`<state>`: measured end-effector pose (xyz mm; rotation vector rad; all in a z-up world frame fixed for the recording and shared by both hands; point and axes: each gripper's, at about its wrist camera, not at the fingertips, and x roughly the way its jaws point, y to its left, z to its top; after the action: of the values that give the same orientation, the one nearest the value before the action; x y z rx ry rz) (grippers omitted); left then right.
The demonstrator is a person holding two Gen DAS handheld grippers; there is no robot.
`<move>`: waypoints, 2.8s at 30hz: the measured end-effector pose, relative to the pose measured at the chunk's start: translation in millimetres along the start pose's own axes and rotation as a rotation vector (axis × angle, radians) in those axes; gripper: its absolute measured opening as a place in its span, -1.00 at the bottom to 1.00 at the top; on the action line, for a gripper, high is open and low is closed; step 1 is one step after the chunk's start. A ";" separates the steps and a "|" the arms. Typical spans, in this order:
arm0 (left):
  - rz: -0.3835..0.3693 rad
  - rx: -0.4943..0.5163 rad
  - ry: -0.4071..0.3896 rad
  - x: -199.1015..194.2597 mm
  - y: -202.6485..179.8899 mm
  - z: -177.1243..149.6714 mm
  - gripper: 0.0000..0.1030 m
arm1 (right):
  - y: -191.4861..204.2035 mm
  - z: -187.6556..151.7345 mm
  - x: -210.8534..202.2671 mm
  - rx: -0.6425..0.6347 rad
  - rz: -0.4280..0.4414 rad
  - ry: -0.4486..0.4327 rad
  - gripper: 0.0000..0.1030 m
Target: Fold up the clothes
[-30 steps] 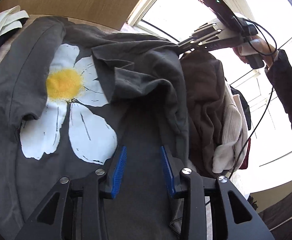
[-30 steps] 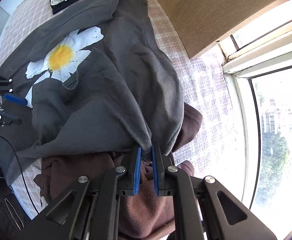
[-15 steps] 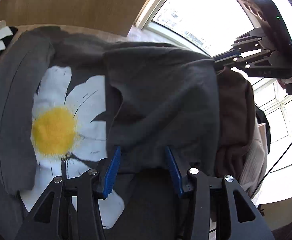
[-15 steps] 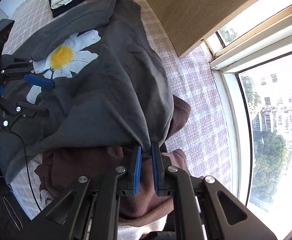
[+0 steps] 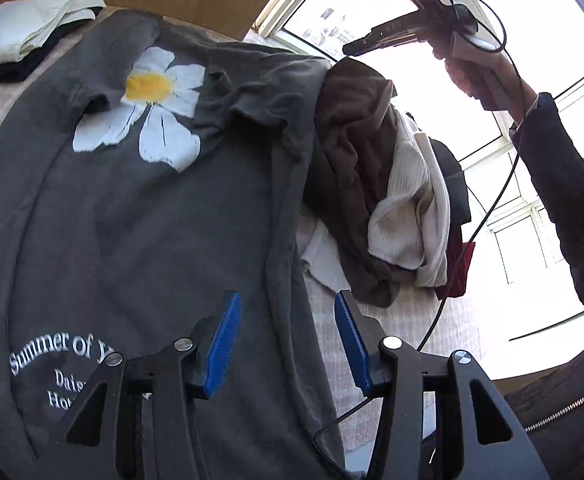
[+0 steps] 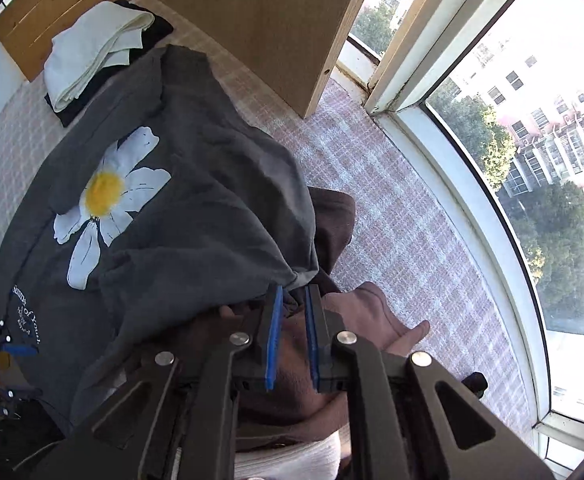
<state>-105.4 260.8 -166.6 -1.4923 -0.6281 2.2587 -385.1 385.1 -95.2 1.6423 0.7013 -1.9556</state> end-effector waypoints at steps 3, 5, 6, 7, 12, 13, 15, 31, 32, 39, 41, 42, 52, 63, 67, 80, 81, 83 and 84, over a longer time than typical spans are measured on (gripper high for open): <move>0.018 -0.028 0.020 -5.9 -6.5 -40.1 -0.09 | 7.3 -5.5 2.8 0.063 0.085 0.011 -0.59; 0.000 -0.042 0.038 -5.6 -14.0 -62.4 -0.09 | 13.5 -8.6 9.9 0.098 0.093 0.026 -0.59; -0.011 -0.040 0.053 -3.1 -19.5 -72.1 -0.09 | 16.1 -9.8 12.4 0.111 0.093 0.028 -0.59; -0.022 -0.039 0.068 -0.7 -25.0 -81.8 -0.09 | 18.3 -10.9 13.5 0.122 0.093 0.024 -0.59; -0.078 -0.033 0.142 11.6 -52.6 -130.2 -0.09 | 21.1 -16.2 16.7 0.177 0.078 0.002 -0.59; -0.090 -0.032 0.157 14.1 -58.2 -139.9 -0.09 | 20.1 -17.1 16.5 0.194 0.078 -0.003 -0.59; -0.085 -0.024 0.176 18.9 -66.1 -151.6 -0.09 | 19.6 -19.6 15.3 0.223 0.076 -0.013 -0.59; -0.007 -0.007 0.149 34.6 -67.6 -169.2 -0.81 | 47.7 -48.5 -1.3 0.260 0.093 -0.052 -0.59; -0.031 -0.029 0.131 28.4 -63.1 -168.8 -0.84 | 49.1 -49.7 -1.3 0.261 0.097 -0.050 -0.59; -0.068 -0.081 0.024 -17.5 -40.9 -162.4 -0.84 | 22.9 -33.0 10.1 0.411 0.200 0.011 -0.48; -0.058 -0.080 0.009 -24.2 -38.0 -160.0 -0.84 | 22.1 -24.7 14.9 0.436 0.238 0.014 -0.48; -0.049 -0.076 0.004 -27.3 -36.0 -160.6 -0.84 | 24.4 -20.3 18.2 0.441 0.247 0.023 -0.47; -0.110 -0.026 0.111 8.6 -63.5 -161.6 -0.31 | 15.7 -5.1 54.3 0.512 0.180 0.114 -0.47; 0.025 0.023 0.196 37.3 -72.8 -170.5 -0.33 | 25.0 -5.7 56.2 0.458 0.123 0.065 -0.48; 0.023 0.042 0.197 35.8 -72.0 -173.3 -0.91 | 30.4 -7.5 54.8 0.429 0.122 0.057 -0.71; 0.009 -0.013 0.057 -55.7 -35.1 -166.9 -0.93 | 32.2 -5.7 22.5 0.447 0.210 -0.068 -0.91; 0.027 -0.016 0.049 -60.2 -30.7 -167.4 -0.93 | 33.2 -3.1 19.2 0.453 0.213 -0.078 -0.91; 0.049 -0.028 0.044 -69.1 -16.3 -168.7 -0.93 | 38.5 4.0 15.5 0.452 0.225 -0.084 -0.91; 0.059 -0.036 0.044 -71.4 -8.2 -168.1 -0.93 | 42.3 8.3 14.7 0.445 0.220 -0.083 -0.91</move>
<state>77.4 258.1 -165.3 -1.5934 -0.6228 2.2626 -365.7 347.4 -111.7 1.7809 0.0437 -2.0994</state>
